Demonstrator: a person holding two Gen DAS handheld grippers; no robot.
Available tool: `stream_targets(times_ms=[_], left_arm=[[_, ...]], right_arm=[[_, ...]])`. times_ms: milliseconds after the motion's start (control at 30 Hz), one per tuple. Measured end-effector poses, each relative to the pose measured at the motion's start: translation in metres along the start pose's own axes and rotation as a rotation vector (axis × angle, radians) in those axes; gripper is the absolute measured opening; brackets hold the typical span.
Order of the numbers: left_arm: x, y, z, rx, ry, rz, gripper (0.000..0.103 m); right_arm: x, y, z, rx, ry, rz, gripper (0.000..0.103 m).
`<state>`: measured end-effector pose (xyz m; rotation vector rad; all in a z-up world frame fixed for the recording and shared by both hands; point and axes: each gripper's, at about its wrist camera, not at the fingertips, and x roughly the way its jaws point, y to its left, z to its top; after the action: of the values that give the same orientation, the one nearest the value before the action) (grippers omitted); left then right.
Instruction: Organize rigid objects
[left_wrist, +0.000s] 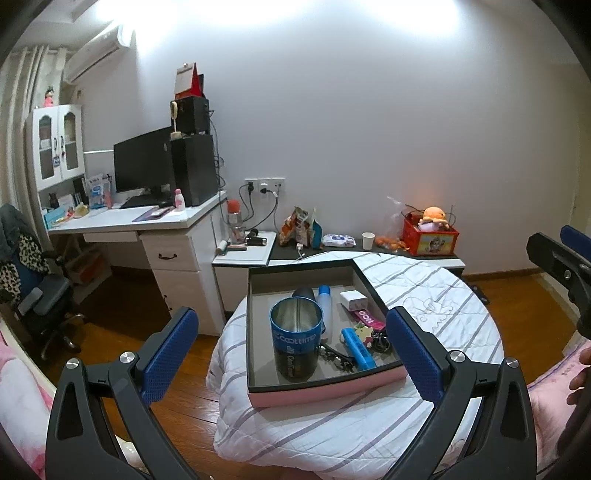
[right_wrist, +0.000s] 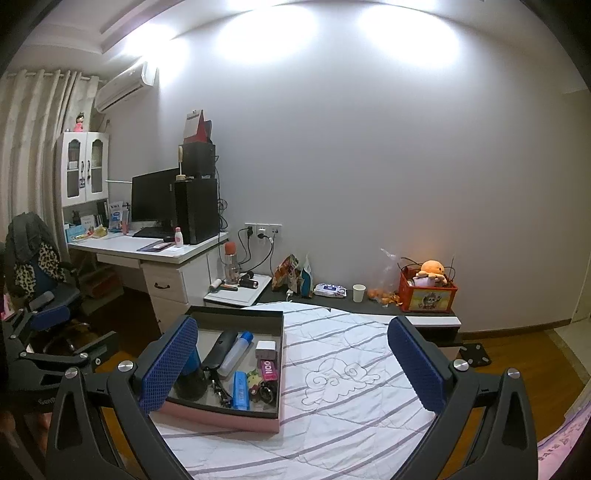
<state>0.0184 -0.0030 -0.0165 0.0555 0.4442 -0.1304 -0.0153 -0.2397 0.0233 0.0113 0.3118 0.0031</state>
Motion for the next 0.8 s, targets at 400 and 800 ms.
stream_targets(times_ms=[400,800], left_arm=[[0.0064,0.0052,-0.0007,-0.016,-0.012,-0.015,0.103],[0.0107,0.0038,-0.0016,-0.01,-0.01,-0.008,0.103]], right_arm=[[0.0024,0.0079,0.0005,-0.016,-0.002,-0.034,0.103],[0.0084,0.0093,0.0003,-0.023,-0.018,-0.024,0.103]])
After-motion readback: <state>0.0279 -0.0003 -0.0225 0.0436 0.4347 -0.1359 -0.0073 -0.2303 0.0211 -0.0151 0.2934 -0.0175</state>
